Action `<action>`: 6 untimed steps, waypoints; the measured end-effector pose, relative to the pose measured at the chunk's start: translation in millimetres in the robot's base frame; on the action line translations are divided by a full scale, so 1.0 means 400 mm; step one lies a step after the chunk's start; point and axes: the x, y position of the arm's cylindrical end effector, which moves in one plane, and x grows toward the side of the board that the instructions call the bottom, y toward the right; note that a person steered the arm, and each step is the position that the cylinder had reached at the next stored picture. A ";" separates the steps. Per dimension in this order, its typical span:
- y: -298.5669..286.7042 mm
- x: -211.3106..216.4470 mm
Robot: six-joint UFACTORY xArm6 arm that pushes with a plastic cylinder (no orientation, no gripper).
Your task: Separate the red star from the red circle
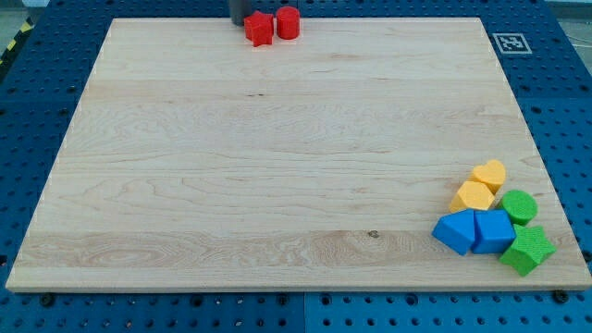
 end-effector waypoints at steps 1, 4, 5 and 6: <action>0.091 0.073; 0.094 0.431; 0.039 0.522; -0.031 0.610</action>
